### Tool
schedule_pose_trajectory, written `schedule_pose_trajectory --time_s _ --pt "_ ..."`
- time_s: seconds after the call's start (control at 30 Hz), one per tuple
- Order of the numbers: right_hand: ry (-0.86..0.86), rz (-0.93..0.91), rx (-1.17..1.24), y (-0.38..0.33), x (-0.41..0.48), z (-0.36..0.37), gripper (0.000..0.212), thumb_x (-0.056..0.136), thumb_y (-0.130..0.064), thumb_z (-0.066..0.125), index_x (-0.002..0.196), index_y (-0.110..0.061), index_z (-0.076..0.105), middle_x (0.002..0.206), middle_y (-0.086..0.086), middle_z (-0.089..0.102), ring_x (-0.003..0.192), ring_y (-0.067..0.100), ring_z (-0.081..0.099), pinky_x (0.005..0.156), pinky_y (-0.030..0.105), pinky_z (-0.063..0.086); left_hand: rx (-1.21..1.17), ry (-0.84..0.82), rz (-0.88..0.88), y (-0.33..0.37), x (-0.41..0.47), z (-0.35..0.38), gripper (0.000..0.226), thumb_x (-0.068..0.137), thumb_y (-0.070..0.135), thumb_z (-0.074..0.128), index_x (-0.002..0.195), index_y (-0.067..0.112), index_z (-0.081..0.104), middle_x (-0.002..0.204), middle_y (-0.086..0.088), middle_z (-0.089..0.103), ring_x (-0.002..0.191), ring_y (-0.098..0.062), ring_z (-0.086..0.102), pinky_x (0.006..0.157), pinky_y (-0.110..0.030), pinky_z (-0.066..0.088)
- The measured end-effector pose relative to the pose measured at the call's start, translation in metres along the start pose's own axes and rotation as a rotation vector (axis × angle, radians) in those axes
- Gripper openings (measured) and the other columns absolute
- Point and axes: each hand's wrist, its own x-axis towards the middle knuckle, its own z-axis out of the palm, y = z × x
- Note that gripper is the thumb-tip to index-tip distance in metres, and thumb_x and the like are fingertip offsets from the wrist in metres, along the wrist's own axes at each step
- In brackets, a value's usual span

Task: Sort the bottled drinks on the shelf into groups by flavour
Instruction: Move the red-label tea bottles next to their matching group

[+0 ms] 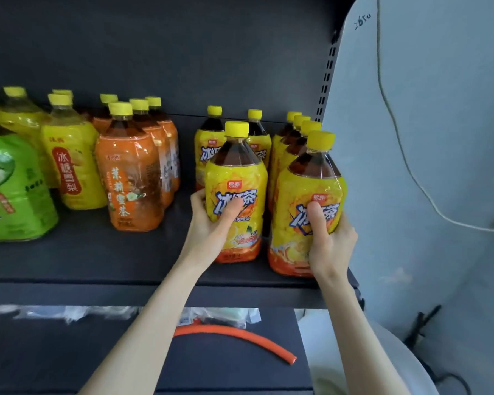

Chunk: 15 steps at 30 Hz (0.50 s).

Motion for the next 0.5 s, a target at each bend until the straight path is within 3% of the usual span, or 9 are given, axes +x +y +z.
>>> schedule_pose_trajectory --time_s 0.07,0.1,0.17,0.23,0.4,0.5 --pt "-0.004 0.009 0.006 0.002 -0.001 -0.001 0.06 0.06 -0.065 0.055 0.096 -0.017 0.058 0.081 -0.012 0.066 0.069 -0.01 0.062 0.059 0.005 0.045 -0.008 0.0 -0.009 0.0 0.002 0.002 0.048 0.083 0.034 0.061 0.118 0.021 0.031 0.103 0.014 0.056 0.081 0.017 0.06 0.062 -0.007 0.048" --pt "-0.002 0.011 0.008 0.002 -0.001 -0.002 0.063 0.06 -0.065 0.056 0.099 -0.016 0.056 0.082 -0.013 0.066 0.07 -0.01 0.062 0.059 0.006 0.045 -0.007 0.002 -0.014 -0.003 0.006 0.002 0.051 0.081 0.039 0.064 0.118 0.022 0.032 0.108 0.009 0.057 0.087 0.012 0.061 0.066 -0.009 0.05" --pt "0.001 0.008 -0.002 0.002 -0.001 -0.004 0.068 0.059 -0.066 0.056 0.103 -0.014 0.054 0.083 -0.014 0.065 0.071 -0.011 0.062 0.059 0.006 0.045 0.033 0.009 -0.03 -0.008 0.015 0.004 0.071 0.067 0.064 0.069 0.12 0.031 0.036 0.121 0.001 0.055 0.108 -0.004 0.058 0.087 -0.025 0.052" --pt "0.008 0.009 -0.017 0.003 0.001 -0.004 0.068 0.059 -0.067 0.056 0.103 -0.015 0.053 0.083 -0.015 0.065 0.072 -0.01 0.063 0.059 0.006 0.045 0.043 -0.008 -0.057 -0.013 0.025 0.007 0.08 0.059 0.076 0.064 0.125 0.037 0.04 0.13 0.004 0.053 0.119 -0.014 0.053 0.099 -0.041 0.046" --pt "0.042 0.029 -0.049 0.007 0.005 -0.004 0.061 0.061 -0.068 0.057 0.101 -0.022 0.053 0.081 -0.016 0.068 0.077 -0.004 0.066 0.067 0.016 0.051 -0.015 -0.043 -0.12 -0.015 0.052 0.022 0.073 0.082 0.055 0.059 0.144 0.03 0.029 0.133 0.008 0.05 0.121 -0.015 0.05 0.1 -0.038 0.043" --pt "0.045 0.025 -0.046 0.008 0.005 -0.004 0.064 0.06 -0.068 0.057 0.102 -0.02 0.053 0.082 -0.017 0.068 0.076 -0.004 0.066 0.063 0.012 0.051 -0.047 -0.046 -0.151 -0.019 0.066 0.03 0.076 0.085 0.052 0.058 0.147 0.03 0.02 0.137 0.005 0.048 0.123 -0.018 0.049 0.101 -0.042 0.043"
